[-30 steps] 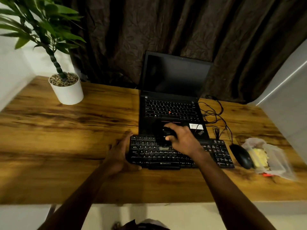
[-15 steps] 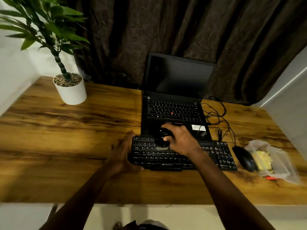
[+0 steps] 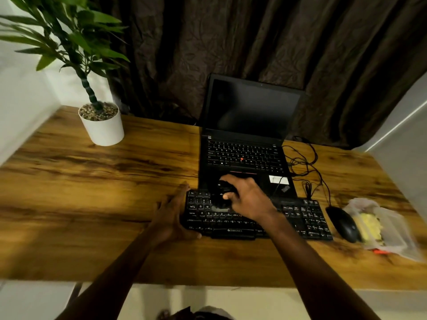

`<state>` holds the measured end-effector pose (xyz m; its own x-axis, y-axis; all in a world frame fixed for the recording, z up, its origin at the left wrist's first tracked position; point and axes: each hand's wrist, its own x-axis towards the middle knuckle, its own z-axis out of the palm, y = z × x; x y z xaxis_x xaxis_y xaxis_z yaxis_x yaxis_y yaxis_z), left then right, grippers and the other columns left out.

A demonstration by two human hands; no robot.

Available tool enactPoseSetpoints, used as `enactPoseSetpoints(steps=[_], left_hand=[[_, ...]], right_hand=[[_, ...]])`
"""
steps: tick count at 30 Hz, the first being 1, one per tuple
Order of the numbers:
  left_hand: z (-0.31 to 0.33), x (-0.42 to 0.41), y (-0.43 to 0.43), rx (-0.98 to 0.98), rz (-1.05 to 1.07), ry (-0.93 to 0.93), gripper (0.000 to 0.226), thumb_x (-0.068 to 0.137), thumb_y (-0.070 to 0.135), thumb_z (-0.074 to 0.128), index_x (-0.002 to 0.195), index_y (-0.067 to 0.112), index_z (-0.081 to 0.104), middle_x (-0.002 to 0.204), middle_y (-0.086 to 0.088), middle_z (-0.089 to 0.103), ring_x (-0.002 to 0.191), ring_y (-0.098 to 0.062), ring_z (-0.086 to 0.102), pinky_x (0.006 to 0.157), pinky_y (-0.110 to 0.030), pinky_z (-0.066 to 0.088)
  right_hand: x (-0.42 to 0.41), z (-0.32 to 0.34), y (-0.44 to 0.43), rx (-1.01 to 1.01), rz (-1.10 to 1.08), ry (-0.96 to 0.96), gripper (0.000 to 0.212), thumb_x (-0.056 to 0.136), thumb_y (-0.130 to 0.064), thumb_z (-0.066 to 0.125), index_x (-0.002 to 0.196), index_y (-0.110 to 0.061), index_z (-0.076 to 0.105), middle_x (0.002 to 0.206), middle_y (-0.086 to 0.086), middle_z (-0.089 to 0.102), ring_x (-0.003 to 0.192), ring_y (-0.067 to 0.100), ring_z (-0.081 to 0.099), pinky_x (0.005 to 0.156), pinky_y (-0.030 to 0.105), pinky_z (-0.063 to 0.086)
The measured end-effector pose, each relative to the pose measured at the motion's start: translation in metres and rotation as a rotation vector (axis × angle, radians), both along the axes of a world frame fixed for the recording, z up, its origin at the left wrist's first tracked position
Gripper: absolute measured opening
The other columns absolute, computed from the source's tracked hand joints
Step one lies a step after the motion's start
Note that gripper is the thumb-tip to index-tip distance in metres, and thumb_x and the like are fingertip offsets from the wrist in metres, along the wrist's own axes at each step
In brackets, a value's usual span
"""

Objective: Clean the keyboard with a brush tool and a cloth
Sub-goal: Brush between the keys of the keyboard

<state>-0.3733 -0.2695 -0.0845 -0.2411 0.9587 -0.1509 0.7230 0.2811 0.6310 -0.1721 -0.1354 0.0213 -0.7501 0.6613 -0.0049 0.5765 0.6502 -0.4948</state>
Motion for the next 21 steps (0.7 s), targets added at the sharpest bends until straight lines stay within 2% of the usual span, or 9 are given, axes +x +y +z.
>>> enactPoseSetpoints(steps=[4,8,11,17,21], left_hand=[[0.002,0.001,0.002,-0.029,0.005,0.035,0.152,0.034,0.084,0.068,0.155,0.038,-0.011,0.160,0.004,0.027,0.143,-0.028,0.023,0.114,-0.051,0.018],[0.007,0.003,0.003,-0.065,-0.005,0.069,0.151,0.032,0.085,0.061,0.157,0.033,-0.007,0.157,0.003,0.031,0.142,-0.029,0.023,0.112,-0.050,0.020],[0.007,0.003,0.003,-0.049,0.001,0.056,0.151,0.032,0.085,0.062,0.157,0.034,-0.006,0.157,0.003,0.033,0.142,-0.027,0.024,0.113,-0.050,0.019],[0.004,0.000,0.003,-0.034,-0.007,0.024,0.152,0.035,0.081,0.070,0.156,0.033,-0.007,0.161,0.004,0.024,0.143,-0.029,0.022,0.114,-0.054,0.017],[0.008,0.003,0.003,-0.039,-0.010,0.062,0.150,0.039,0.077,0.074,0.156,0.032,-0.009,0.160,0.004,0.025,0.142,-0.030,0.022,0.114,-0.054,0.022]], right_hand=[[0.002,0.003,0.003,0.053,0.013,-0.059,0.051,0.088,-0.012,0.069,0.132,-0.031,0.052,0.111,0.004,0.067,0.103,0.018,0.064,0.087,0.041,0.058],[-0.021,-0.002,-0.010,-0.012,0.039,0.045,0.046,0.087,-0.010,0.069,0.127,-0.028,0.056,0.106,0.003,0.069,0.096,0.017,0.066,0.084,0.039,0.059],[-0.025,-0.006,-0.014,-0.012,0.037,0.076,0.046,0.089,-0.011,0.068,0.129,-0.027,0.054,0.105,0.004,0.069,0.093,0.017,0.066,0.081,0.039,0.060],[-0.010,0.000,-0.004,0.075,0.040,-0.045,0.050,0.089,-0.012,0.069,0.133,-0.026,0.053,0.106,0.004,0.070,0.096,0.016,0.067,0.083,0.039,0.059],[-0.034,-0.004,-0.017,0.010,0.042,0.039,0.043,0.088,-0.015,0.070,0.126,-0.030,0.055,0.104,0.003,0.069,0.095,0.018,0.066,0.082,0.038,0.059]])
